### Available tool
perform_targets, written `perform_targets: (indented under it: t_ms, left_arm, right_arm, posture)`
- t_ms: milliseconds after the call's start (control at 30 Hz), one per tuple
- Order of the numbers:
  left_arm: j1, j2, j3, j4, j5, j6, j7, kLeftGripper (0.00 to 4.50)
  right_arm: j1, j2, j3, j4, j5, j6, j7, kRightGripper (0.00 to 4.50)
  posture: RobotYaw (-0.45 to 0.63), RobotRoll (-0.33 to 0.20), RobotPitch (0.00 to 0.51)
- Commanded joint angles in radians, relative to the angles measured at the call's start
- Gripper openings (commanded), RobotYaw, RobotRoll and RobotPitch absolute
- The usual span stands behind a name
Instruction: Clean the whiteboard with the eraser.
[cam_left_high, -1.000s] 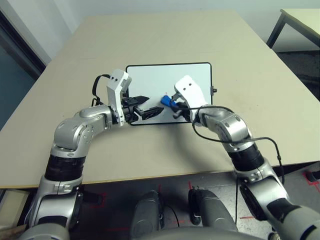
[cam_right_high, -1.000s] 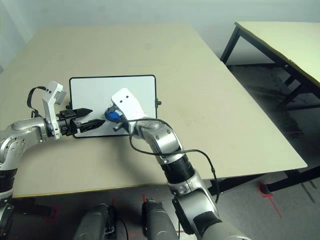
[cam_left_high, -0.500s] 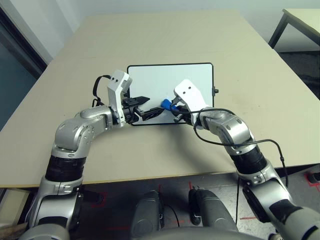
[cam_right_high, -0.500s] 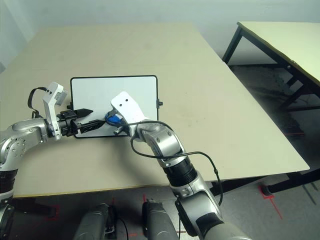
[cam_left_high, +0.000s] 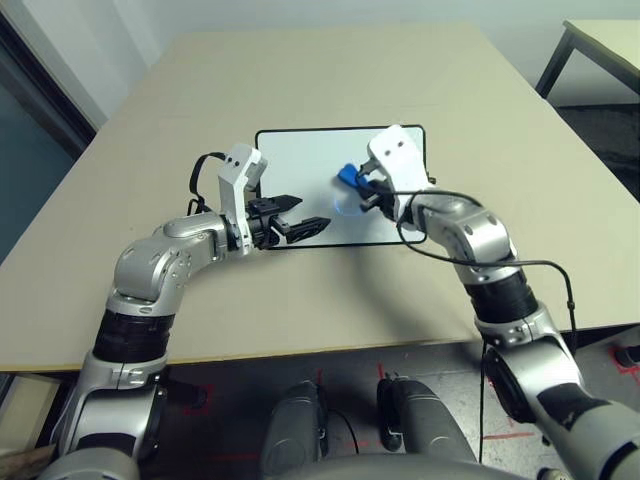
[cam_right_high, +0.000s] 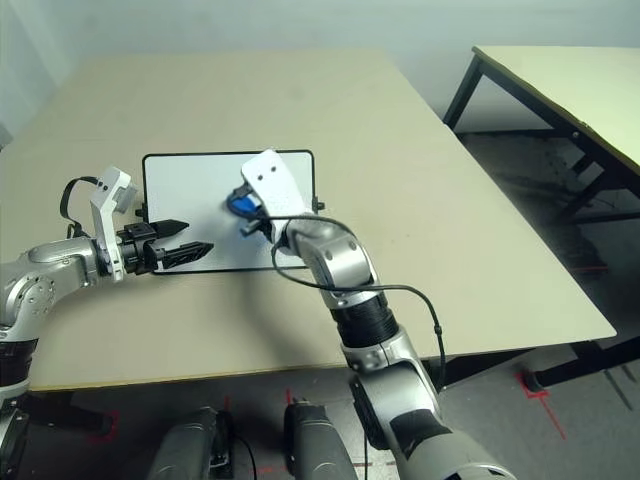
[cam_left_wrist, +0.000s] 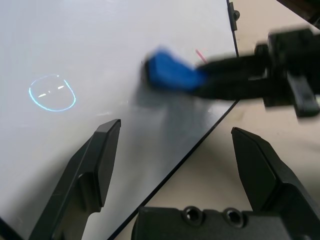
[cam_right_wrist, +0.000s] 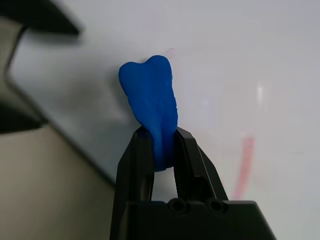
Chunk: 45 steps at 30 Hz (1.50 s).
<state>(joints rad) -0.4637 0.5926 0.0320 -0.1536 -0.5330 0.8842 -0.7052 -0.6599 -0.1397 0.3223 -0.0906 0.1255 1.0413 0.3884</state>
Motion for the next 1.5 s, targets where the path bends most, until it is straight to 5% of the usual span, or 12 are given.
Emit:
perform_targets:
  t_ms: [33,400,900,1267,1500]
  left_arm:
    - [0.013,0.005,-0.007,0.000,0.008,0.000,-0.001,4.50]
    - [0.011,0.003,-0.009,0.002,0.007,0.001,-0.001,4.50]
    - [0.007,0.000,-0.014,-0.011,0.000,0.016,0.003,4.50]
    - [0.009,-0.006,-0.013,-0.030,-0.009,0.033,0.016,4.50]
    - [0.009,-0.009,-0.013,-0.034,-0.012,0.038,0.020,4.50]
  right_arm:
    - [0.017,-0.019,0.027,-0.024,0.007,0.039,0.016,0.57]
    - [-0.088,-0.113,-0.144,0.167,-0.044,-0.088,-0.055,0.57]
    - [0.103,-0.170,-0.044,-0.110,-0.003,0.117,-0.006,0.57]
    - [0.004,-0.212,-0.138,0.020,-0.028,0.029,-0.018,0.57]
    - [0.096,-0.249,-0.087,-0.101,-0.003,0.112,0.010,0.57]
  posture:
    - [-0.01,0.000,0.121]
    - [-0.03,0.000,0.122]
    - [-0.03,0.000,0.133]
    - [-0.04,0.000,0.134]
    - [-0.04,0.000,0.138]
